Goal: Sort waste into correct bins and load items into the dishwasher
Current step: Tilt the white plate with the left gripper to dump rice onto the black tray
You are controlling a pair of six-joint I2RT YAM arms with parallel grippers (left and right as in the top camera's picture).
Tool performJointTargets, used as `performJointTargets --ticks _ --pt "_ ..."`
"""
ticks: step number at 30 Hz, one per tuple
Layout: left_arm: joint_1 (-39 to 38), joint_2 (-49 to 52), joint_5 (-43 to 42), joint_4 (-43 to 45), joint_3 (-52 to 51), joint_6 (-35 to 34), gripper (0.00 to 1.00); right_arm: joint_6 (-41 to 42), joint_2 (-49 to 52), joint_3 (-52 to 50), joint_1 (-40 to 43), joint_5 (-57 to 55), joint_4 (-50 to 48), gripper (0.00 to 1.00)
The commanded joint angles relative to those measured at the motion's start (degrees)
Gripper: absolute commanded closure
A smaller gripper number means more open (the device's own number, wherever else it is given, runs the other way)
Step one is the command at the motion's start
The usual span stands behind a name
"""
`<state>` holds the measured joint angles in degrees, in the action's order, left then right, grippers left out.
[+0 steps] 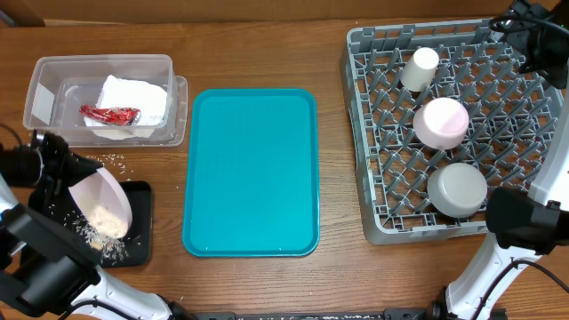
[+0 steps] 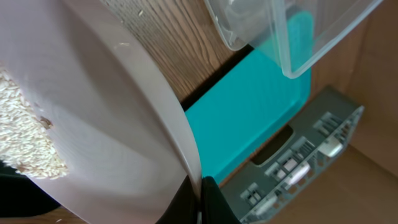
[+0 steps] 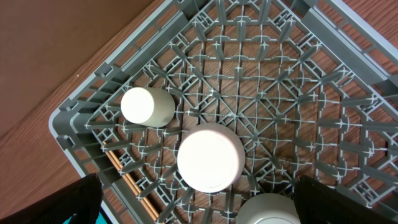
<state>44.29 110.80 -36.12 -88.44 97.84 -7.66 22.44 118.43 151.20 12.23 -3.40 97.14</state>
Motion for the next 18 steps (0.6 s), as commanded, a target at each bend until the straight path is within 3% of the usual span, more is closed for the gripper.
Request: performJointTargets --ticks 1,11,18 --pt "3.21 -0.57 -8.02 0.15 -3.1 6.6 0.96 -0.31 -1.68 1.03 -0.15 -0.57 -0.13 0.0" --pt "11.19 -0.57 -18.53 -5.29 -3.61 17.16 0.96 -0.31 -1.68 1.03 -0.15 -0.57 -0.13 0.0" --pt "16.76 -0.57 -19.56 -6.97 -3.61 18.6 0.96 -0.31 -1.68 1.03 -0.15 -0.57 -0.13 0.0"
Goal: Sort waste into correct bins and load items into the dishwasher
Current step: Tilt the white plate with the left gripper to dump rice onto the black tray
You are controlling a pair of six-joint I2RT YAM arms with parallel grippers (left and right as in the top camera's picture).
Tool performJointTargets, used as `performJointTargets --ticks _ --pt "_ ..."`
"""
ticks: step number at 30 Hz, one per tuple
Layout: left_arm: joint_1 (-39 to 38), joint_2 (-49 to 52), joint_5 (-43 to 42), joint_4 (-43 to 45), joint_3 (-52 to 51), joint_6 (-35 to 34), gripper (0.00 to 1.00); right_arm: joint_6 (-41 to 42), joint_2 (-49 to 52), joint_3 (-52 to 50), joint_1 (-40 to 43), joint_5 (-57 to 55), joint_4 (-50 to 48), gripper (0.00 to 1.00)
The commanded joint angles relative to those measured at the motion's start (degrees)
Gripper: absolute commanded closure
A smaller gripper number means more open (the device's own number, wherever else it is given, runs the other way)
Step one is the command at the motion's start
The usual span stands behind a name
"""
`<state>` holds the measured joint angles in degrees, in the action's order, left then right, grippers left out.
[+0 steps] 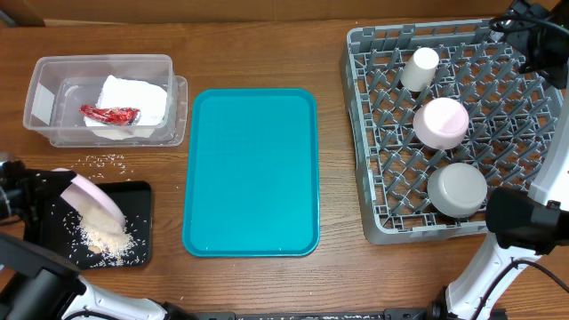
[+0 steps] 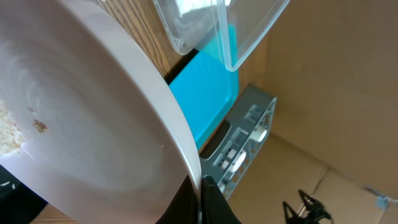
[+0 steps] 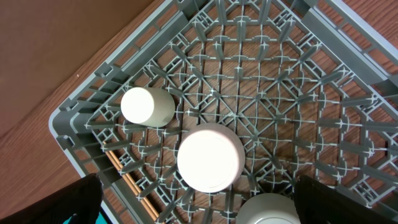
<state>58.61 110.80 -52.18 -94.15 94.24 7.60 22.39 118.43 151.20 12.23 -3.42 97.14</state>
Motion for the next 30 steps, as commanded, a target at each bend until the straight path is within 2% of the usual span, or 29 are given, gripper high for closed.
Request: performJointTargets --ticks 1,3,5,8,15,18,20,24,30 --pt "3.23 -0.57 -4.55 -1.73 0.0 4.98 0.96 -0.26 -1.68 1.03 -0.15 -0.55 -0.13 0.0" --pt "4.63 -0.57 -4.52 -1.09 0.0 5.05 0.96 -0.26 -1.68 1.03 -0.15 -0.55 -0.13 0.0" --pt "5.92 -0.55 -3.32 -1.92 0.0 1.49 0.96 -0.26 -1.68 1.03 -0.15 -0.55 -0.13 0.0" --pt "7.85 -0.57 -6.69 -1.68 0.0 4.61 0.96 -0.26 -1.68 1.03 -0.15 -0.55 -0.13 0.0" --pt "9.27 -0.55 -5.35 -0.63 -0.02 3.02 0.96 -0.26 -1.68 1.03 -0.15 -0.55 -0.13 0.0" --pt "9.29 -0.55 -9.18 -2.03 -0.02 8.74 0.96 -0.26 -1.68 1.03 -0.15 -0.55 -0.13 0.0" --pt "9.27 -0.48 -8.7 -2.08 -0.02 7.1 0.96 -0.26 -1.68 1.03 -0.15 -0.55 -0.13 0.0" --pt "9.25 -0.55 -9.16 -2.01 -0.07 8.9 0.96 -0.26 -1.68 1.03 -0.15 -0.55 -0.13 0.0" --pt "9.11 -0.85 -8.15 -2.75 -0.42 7.28 0.96 -0.26 -1.68 1.03 -0.15 -0.55 -0.13 0.0"
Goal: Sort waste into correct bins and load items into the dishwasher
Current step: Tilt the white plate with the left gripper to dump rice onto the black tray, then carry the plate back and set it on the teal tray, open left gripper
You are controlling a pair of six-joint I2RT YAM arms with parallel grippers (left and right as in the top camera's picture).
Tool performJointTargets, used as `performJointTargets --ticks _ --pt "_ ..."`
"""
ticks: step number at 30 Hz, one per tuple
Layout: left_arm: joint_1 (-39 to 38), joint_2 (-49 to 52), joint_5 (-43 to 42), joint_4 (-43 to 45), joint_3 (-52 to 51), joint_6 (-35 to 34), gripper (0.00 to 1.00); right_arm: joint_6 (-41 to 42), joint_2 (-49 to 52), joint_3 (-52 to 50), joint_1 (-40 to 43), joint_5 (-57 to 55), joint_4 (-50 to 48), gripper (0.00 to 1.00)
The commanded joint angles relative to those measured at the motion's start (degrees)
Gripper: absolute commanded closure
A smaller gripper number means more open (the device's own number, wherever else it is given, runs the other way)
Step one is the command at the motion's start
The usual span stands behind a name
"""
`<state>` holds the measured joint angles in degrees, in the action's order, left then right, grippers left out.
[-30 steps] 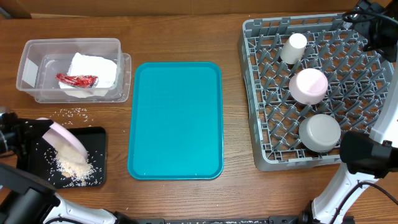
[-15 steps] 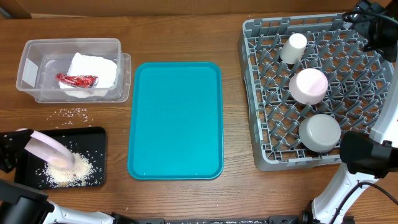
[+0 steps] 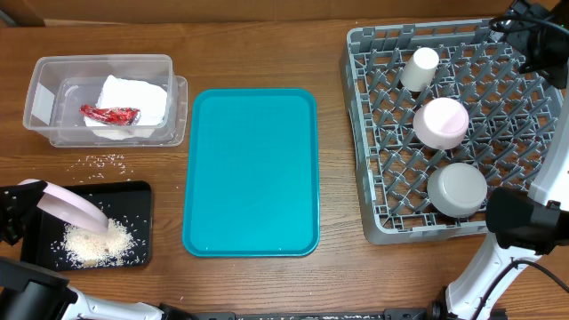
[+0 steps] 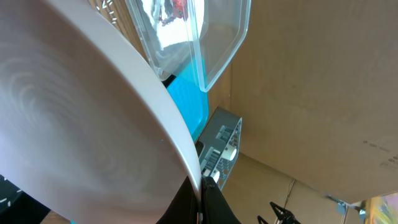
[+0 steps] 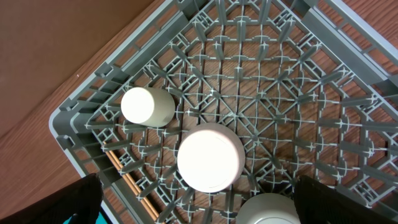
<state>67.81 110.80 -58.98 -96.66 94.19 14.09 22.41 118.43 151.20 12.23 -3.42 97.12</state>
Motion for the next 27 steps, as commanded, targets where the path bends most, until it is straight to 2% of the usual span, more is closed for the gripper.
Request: performJointTargets --ticks 1,4,9,16,20,24,27 --pt "-0.17 -1.55 -0.02 -0.24 -0.74 -0.37 0.96 -0.28 -1.68 1.03 -0.15 -0.55 -0.11 0.0" --pt "-0.74 -2.99 0.44 0.33 -0.85 2.21 0.96 -0.28 -1.68 1.03 -0.15 -0.55 -0.11 0.0" --pt "-1.16 -4.79 2.23 -0.22 -1.11 -0.11 0.96 -0.28 -1.68 1.03 -0.15 -0.55 -0.11 0.0" --pt "-5.86 -16.72 4.61 -0.22 -2.67 -1.49 0.96 -0.28 -1.68 1.03 -0.15 -0.55 -0.11 0.0" --pt "-12.98 -24.72 8.04 -0.2 -2.78 -5.29 0.96 -0.28 -1.68 1.03 -0.15 -0.55 -0.11 0.0" --pt "-24.63 -31.34 9.16 0.74 -2.78 -7.28 0.96 -0.28 -1.68 1.03 -0.15 -0.55 -0.11 0.0" --pt "-35.45 -34.4 14.97 5.44 -2.78 -15.54 0.96 -0.28 -1.68 1.03 -0.15 -0.55 -0.11 0.0"
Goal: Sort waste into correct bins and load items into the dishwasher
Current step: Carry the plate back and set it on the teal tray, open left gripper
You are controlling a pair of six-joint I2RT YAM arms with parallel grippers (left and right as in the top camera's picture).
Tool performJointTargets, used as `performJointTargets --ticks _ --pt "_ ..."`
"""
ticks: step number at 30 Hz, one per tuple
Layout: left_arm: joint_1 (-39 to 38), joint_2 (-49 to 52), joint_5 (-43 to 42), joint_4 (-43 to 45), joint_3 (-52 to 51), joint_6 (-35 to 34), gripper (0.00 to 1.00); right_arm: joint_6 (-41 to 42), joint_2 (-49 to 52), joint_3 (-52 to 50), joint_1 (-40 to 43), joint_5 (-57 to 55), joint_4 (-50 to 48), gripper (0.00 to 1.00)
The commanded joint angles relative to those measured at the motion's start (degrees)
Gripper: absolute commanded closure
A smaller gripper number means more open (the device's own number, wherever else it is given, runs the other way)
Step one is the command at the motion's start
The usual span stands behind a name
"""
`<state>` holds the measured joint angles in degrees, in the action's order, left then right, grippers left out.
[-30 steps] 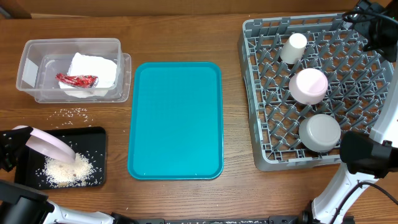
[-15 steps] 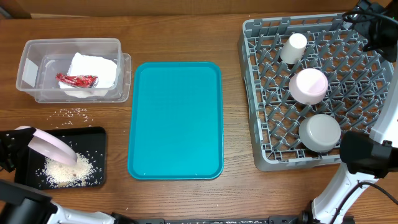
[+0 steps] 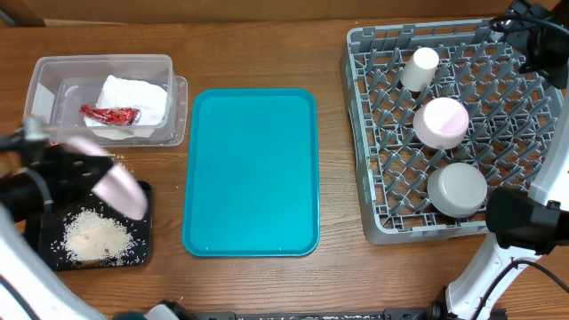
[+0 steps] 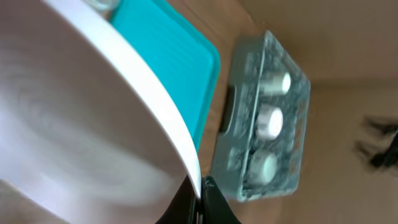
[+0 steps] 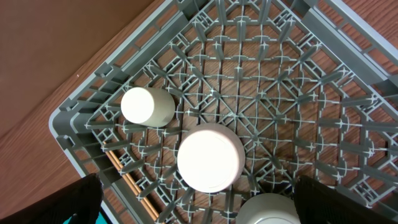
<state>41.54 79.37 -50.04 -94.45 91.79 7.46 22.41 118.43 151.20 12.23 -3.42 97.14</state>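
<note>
My left gripper [image 4: 200, 186] is shut on the rim of a pale pink bowl [image 3: 114, 184], which is blurred in both views. It hangs over the back right corner of the black tray [image 3: 140, 197]. The bowl's inside [image 4: 81, 143] shows no rice. A heap of rice [image 3: 90, 238] lies on the black tray. My right gripper [image 5: 196, 190] stands open high above the grey dish rack [image 3: 372, 142], holding nothing. Upside down in the rack are a white cup [image 5: 147, 107], a pink bowl [image 5: 209, 157] and a grey bowl [image 3: 457, 188].
A clear bin [image 3: 40, 89] at the back left holds a white napkin and a red wrapper [image 3: 109, 114]. A teal tray [image 3: 252, 173] lies in the middle. Stray rice grains [image 3: 116, 160] dot the wood between bin and black tray.
The pink bowl was tipped low over the left part of the black tray; now it is higher and further right, over the tray's back right corner. The right arm has not moved.
First the bowl was tilted over the black tray with rice still inside. Then rice lay spilling onto the tray. Then the bowl was steeply tipped and bare, with the rice heaped on the tray. Now the emptied bowl is off to the right.
</note>
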Motion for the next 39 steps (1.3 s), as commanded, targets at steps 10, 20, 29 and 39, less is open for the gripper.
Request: performJointTargets --ticks 10,20,29,39 --pt "-51.76 -0.15 36.65 19.87 -1.33 -39.78 0.96 -0.28 -1.68 1.03 -0.15 -0.55 -0.13 0.0" --pt "-74.6 18.38 56.08 26.34 -1.31 -48.22 0.96 -0.28 -1.68 1.03 -0.15 -0.55 -0.13 0.0" --pt "-76.13 29.64 54.03 25.31 -1.31 -48.17 0.95 -0.28 -1.68 1.03 -0.15 -0.55 -0.13 0.0" --pt "-75.38 29.77 53.02 24.68 -0.28 -43.25 0.44 -0.28 -1.68 1.03 -0.15 -0.55 -0.13 0.0"
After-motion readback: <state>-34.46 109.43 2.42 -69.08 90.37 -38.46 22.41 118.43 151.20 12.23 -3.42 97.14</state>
